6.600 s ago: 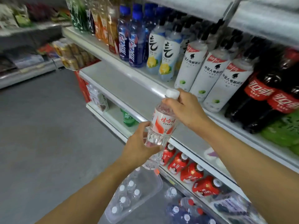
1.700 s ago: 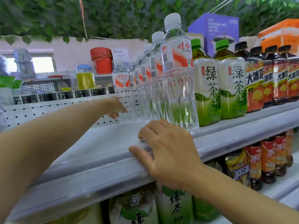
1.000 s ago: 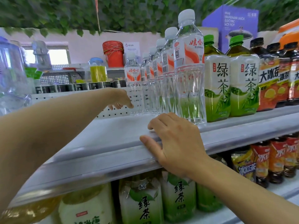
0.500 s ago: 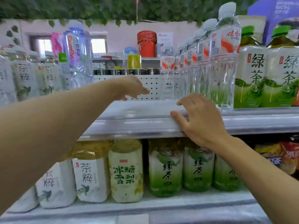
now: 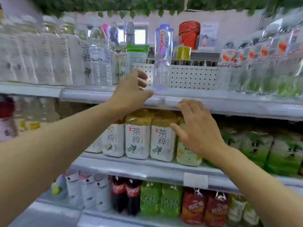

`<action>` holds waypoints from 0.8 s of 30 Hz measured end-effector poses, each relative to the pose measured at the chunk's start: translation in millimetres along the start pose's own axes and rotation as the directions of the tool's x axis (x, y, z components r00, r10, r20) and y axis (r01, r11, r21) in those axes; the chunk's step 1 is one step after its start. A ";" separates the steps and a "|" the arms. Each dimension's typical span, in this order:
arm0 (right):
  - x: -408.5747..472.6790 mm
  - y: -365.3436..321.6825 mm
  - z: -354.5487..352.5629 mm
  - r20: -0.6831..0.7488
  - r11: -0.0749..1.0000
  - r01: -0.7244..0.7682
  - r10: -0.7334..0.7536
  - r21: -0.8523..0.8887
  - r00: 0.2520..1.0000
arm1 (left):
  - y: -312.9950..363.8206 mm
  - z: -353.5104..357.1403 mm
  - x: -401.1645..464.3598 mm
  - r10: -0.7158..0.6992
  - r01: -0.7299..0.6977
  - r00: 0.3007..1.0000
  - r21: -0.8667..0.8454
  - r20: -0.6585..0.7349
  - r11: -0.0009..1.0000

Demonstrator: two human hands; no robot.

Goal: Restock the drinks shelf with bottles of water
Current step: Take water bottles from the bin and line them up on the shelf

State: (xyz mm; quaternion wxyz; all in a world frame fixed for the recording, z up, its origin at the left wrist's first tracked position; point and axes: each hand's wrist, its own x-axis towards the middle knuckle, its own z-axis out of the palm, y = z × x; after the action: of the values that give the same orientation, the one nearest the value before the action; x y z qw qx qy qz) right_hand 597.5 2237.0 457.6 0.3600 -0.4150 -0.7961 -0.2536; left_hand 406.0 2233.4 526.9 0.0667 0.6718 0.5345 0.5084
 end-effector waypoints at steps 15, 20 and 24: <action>-120.9 -239.4 142.2 0.457 0.940 0.050 -0.211 0.338 0.864 | -232.6 -106.3 -241.2 -0.533 0.447 0.786 0.307 0.314 0.840; -177.3 -292.7 191.8 0.625 0.882 -0.067 -0.275 0.466 0.731 | -296.5 -117.8 -320.0 -0.677 0.569 0.674 0.377 0.296 0.731; -222.5 -324.1 239.1 0.666 0.857 -0.046 -0.363 0.513 0.652 | -343.6 -112.2 -379.2 -0.774 0.659 0.583 0.414 0.246 0.628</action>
State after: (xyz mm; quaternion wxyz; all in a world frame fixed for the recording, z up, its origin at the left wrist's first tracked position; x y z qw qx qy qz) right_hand 325.6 2127.8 102.8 0.0713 -0.3031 -0.9433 0.1147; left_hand 131.3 2028.6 130.5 0.2813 0.4859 0.8013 0.2066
